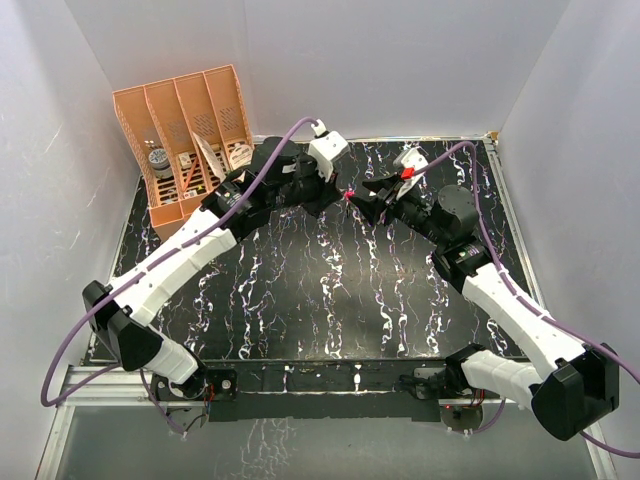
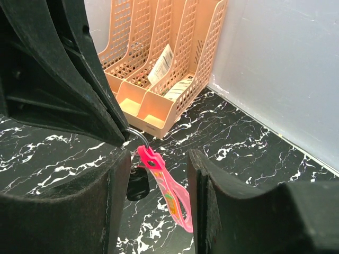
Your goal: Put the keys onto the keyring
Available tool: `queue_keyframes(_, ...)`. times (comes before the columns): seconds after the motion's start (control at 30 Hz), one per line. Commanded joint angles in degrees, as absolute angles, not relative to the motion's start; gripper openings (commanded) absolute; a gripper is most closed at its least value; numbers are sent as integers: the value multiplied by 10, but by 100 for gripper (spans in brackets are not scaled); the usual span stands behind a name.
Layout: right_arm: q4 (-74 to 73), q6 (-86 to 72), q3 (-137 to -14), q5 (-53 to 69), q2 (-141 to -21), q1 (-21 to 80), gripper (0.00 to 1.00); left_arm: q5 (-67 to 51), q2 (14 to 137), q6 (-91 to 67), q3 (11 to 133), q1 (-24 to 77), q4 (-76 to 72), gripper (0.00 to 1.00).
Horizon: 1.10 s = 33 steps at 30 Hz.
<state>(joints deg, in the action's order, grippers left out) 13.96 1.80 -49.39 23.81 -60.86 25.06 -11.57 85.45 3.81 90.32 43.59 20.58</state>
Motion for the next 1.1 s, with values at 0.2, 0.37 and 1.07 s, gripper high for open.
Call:
queue_keyframes(0.2, 185, 9, -521, 249, -609, 249, 41, -151, 853, 35, 933, 431, 218, 0)
queue_keyframes(0.37, 187, 7, -523, 253, -616, 250, 39, -153, 851, 33, 933, 431, 215, 0)
queue_keyframes(1.07, 202, 5, -518, 274, -622, 250, 32, -200, 870, 38, 954, 431, 239, 0)
